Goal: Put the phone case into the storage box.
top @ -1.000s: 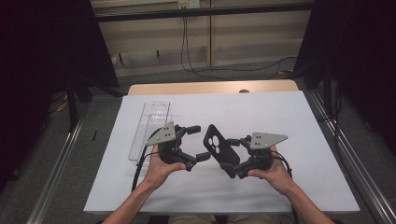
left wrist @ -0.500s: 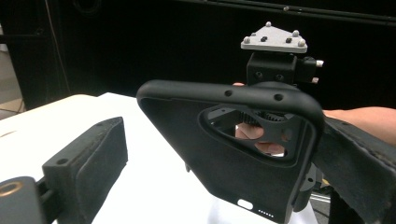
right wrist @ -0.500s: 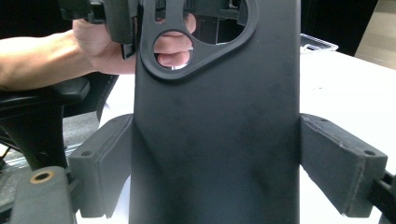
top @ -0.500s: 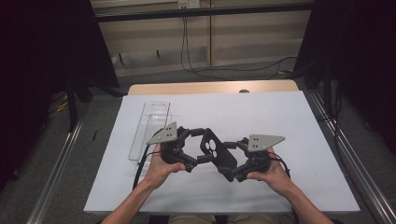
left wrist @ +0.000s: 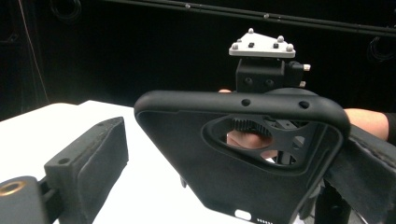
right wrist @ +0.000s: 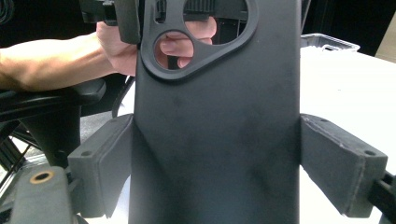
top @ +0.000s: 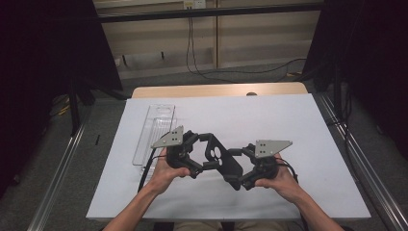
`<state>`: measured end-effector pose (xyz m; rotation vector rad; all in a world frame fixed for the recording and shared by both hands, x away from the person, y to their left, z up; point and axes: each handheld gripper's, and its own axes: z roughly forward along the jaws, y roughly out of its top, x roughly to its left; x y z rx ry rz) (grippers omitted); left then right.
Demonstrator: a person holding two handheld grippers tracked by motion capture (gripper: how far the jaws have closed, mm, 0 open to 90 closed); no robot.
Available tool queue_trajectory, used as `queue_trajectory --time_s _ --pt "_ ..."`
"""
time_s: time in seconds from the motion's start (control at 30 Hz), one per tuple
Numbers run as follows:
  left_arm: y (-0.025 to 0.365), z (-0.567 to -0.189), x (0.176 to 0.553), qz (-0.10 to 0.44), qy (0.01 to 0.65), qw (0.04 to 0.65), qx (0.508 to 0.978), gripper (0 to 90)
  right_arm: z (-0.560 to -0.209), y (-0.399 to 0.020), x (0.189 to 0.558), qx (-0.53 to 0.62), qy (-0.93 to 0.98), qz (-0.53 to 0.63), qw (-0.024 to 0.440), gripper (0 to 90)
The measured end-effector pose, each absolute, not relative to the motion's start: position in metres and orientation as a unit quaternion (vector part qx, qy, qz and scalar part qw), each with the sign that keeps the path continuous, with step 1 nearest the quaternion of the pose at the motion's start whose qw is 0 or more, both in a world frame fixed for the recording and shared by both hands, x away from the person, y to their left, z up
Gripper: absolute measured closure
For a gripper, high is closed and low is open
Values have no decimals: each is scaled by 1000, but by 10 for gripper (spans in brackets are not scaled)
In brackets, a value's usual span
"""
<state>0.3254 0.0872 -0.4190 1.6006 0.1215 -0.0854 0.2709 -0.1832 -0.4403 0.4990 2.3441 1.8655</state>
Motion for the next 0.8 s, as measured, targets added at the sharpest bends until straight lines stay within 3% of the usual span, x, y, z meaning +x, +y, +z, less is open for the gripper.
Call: queue_trajectory --time_s 0.33,0.8 --pt "82 -417 322 -40 28 694 718 38 -441 -182 269 157 774 612 43 134" --pt "80 -416 319 -46 8 696 717 101 -442 -180 268 151 782 604 39 135"
